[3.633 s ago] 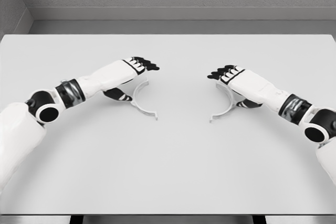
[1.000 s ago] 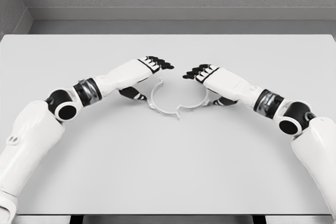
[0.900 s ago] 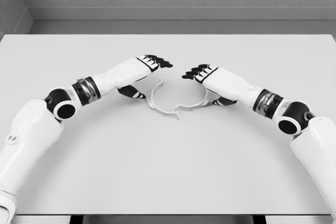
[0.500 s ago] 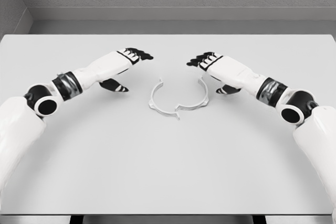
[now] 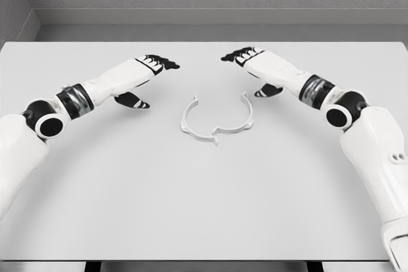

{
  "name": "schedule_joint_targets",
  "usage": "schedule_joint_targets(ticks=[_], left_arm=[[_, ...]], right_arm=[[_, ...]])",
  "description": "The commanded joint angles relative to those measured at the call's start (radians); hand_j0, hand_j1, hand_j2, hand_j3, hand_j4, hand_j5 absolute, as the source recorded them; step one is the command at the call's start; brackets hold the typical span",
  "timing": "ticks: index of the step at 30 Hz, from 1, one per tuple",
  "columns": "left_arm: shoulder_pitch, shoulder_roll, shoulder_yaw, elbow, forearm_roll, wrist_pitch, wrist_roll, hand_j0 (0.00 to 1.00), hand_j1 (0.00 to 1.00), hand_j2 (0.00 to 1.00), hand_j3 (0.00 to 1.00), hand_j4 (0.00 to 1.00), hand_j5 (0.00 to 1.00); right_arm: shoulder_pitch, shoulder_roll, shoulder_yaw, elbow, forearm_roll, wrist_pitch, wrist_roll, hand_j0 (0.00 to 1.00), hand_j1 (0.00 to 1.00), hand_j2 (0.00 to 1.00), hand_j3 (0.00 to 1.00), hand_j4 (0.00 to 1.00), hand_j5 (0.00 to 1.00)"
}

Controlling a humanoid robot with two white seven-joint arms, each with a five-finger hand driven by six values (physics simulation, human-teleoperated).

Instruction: Assemble PVC drainage pipe clamps

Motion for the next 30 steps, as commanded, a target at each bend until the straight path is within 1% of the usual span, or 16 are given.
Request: schedule_joint_targets(ticks=[1,4,5,9,15,20,27,30], left_arm=[[0.0,0.004,0.001,0.0,0.016,0.001,0.001,1.0,1.0,1.0,1.0,1.0,1.0],[-0.002,0.004,0.001,0.016,0.017,0.001,0.001,1.0,1.0,1.0,1.0,1.0,1.0],[-0.002,0.004,0.001,0.016,0.017,0.001,0.001,1.0,1.0,1.0,1.0,1.0,1.0],[-0.003,0.004,0.001,0.023,0.017,0.001,0.001,1.0,1.0,1.0,1.0,1.0,1.0],[-0.003,0.004,0.001,0.023,0.017,0.001,0.001,1.0,1.0,1.0,1.0,1.0,1.0],[-0.015,0.004,0.001,0.051,0.019,0.001,0.001,1.0,1.0,1.0,1.0,1.0,1.0],[-0.015,0.018,0.001,0.056,0.02,0.001,0.004,1.0,1.0,1.0,1.0,1.0,1.0],[-0.014,0.03,0.001,0.057,0.04,0.001,0.004,1.0,1.0,1.0,1.0,1.0,1.0]], right_arm=[[-0.003,0.017,-0.001,0.036,0.007,0.002,-0.001,1.0,1.0,1.0,1.0,1.0,1.0],[-0.014,0.024,0.004,0.063,0.01,0.002,-0.001,1.0,1.0,1.0,1.0,1.0,1.0],[-0.02,0.032,0.016,0.066,0.01,0.004,-0.001,1.0,1.0,1.0,1.0,1.0,1.0],[-0.025,0.04,0.016,0.066,0.016,0.004,-0.001,1.0,1.0,1.0,1.0,1.0,1.0],[-0.041,0.058,0.022,0.097,0.018,0.004,-0.001,1.0,1.0,1.0,1.0,1.0,1.0],[-0.044,0.061,0.022,0.103,0.018,0.004,-0.001,1.0,1.0,1.0,1.0,1.0,1.0],[-0.049,0.066,0.022,0.118,0.018,0.004,-0.002,1.0,1.0,1.0,1.0,1.0,1.0],[-0.055,0.073,0.022,0.122,0.018,0.004,-0.001,1.0,1.0,1.0,1.0,1.0,1.0]])
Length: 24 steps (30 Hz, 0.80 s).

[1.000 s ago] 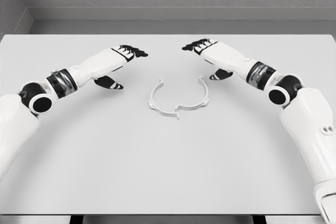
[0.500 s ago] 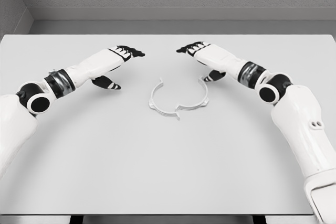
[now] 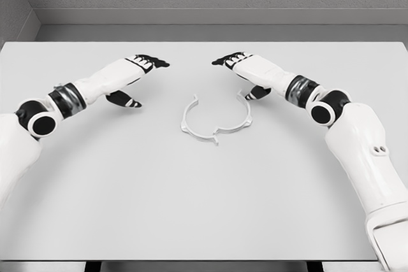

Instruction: Assemble PVC drainage pipe clamps

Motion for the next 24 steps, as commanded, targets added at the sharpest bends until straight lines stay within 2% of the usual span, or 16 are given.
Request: schedule_joint_targets(ticks=[1,24], left_arm=[[0.0,0.012,0.001,0.001,0.017,0.001,0.001,1.0,1.0,1.0,1.0,1.0,1.0],[-0.008,0.02,-0.001,0.025,0.031,0.001,0.003,1.0,1.0,1.0,1.0,1.0,1.0]], right_arm=[[0.0,0.01,0.0,0.003,-0.006,0.001,-0.001,1.0,1.0,1.0,1.0,1.0,1.0],[-0.028,0.07,0.058,0.008,0.01,0.031,0.001,1.0,1.0,1.0,1.0,1.0,1.0]])
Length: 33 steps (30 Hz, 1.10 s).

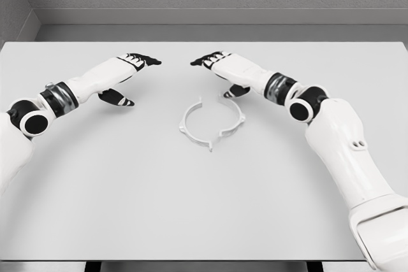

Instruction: Assemble PVC drainage pipe clamps

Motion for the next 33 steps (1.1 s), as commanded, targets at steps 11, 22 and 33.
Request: schedule_joint_targets(ticks=[11,22,33], left_arm=[[-0.002,-0.001,-0.001,0.0,0.007,0.001,0.001,1.0,1.0,1.0,1.0,1.0,1.0],[-0.002,-0.001,-0.001,-0.001,0.007,0.001,0.001,1.0,1.0,1.0,1.0,1.0,1.0],[-0.002,-0.001,-0.002,0.0,0.007,0.001,0.001,1.0,1.0,1.0,1.0,1.0,1.0]], right_arm=[[0.0,0.017,0.012,-0.009,-0.004,0.007,0.001,1.0,1.0,1.0,1.0,1.0,1.0],[0.002,0.024,0.008,-0.032,-0.004,0.006,0.003,1.0,1.0,1.0,1.0,1.0,1.0],[0.009,-0.058,-0.065,-0.042,-0.018,0.004,-0.002,1.0,1.0,1.0,1.0,1.0,1.0]])
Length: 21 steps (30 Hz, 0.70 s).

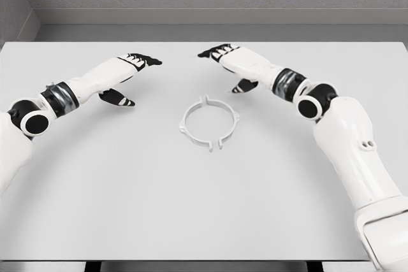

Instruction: Assemble PVC drainage pipe clamps

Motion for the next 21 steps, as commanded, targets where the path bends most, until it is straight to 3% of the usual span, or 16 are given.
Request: schedule_joint_targets(ticks=[1,3,6,9,18,21], left_arm=[[0.0,0.0,0.0,-0.001,0.007,0.001,0.001,1.0,1.0,1.0,1.0,1.0,1.0],[0.002,-0.001,-0.007,-0.001,0.004,0.001,-0.001,1.0,1.0,1.0,1.0,1.0,1.0],[0.002,-0.007,-0.01,-0.001,-0.001,0.001,-0.002,1.0,1.0,1.0,1.0,1.0,1.0],[0.003,-0.023,-0.02,-0.001,-0.01,0.001,-0.004,1.0,1.0,1.0,1.0,1.0,1.0],[0.002,-0.023,-0.02,0.002,-0.008,0.001,-0.004,1.0,1.0,1.0,1.0,1.0,1.0],[0.002,-0.023,-0.02,0.002,-0.008,0.001,-0.004,1.0,1.0,1.0,1.0,1.0,1.0]], right_arm=[[0.0,-0.028,-0.019,-0.002,-0.009,-0.002,-0.002,1.0,1.0,1.0,1.0,1.0,1.0],[0.017,-0.043,-0.019,-0.023,-0.011,-0.003,-0.003,1.0,1.0,1.0,1.0,1.0,1.0],[0.074,-0.071,-0.02,-0.114,-0.012,0.001,-0.002,1.0,1.0,1.0,1.0,1.0,1.0],[0.109,-0.082,-0.074,-0.167,-0.012,-0.002,0.0,1.0,1.0,1.0,1.0,1.0,1.0],[0.17,-0.12,-0.092,-0.242,-0.014,-0.003,-0.002,1.0,1.0,1.0,1.0,1.0,1.0],[0.21,-0.144,-0.122,-0.298,-0.016,-0.005,0.0,1.0,1.0,1.0,1.0,1.0,1.0]])
